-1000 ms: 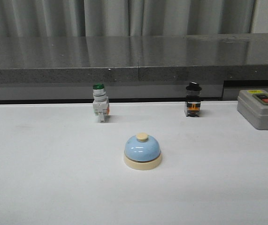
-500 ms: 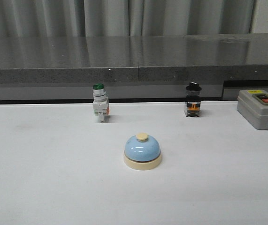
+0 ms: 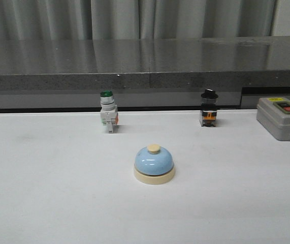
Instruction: Place and press bell with both arms
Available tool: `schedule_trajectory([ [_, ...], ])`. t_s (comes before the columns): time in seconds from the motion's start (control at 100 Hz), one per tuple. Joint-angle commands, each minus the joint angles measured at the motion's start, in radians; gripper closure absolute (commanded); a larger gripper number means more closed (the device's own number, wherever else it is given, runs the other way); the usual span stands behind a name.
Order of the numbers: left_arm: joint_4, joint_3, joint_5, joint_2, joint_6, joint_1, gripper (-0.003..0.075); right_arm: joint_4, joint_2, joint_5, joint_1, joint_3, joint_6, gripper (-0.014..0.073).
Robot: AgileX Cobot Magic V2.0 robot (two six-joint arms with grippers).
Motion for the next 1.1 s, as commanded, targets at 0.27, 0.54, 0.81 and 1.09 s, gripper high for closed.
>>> schedule_trajectory([
  [0.27,-0.011,-0.028,-0.097,0.004,-0.008,0.004,0.0741,0.000,-0.018,-0.089,-0.006,-0.014,-0.002,0.0654],
  [0.54,0.046,0.029,-0.145,-0.021,-0.008,0.004,0.0741,0.000,-0.018,-0.089,-0.006,-0.014,-0.002,0.0654],
  [0.81,0.122,0.214,-0.279,-0.196,-0.008,0.004,0.0741,0.000,-0.018,-0.089,-0.006,-0.014,-0.002,0.0654],
  [1.09,0.133,0.431,-0.285,-0.412,-0.008,0.057,0.0741,0.000,-0.018,-0.089,-0.006,-0.014,-0.002,0.0654],
])
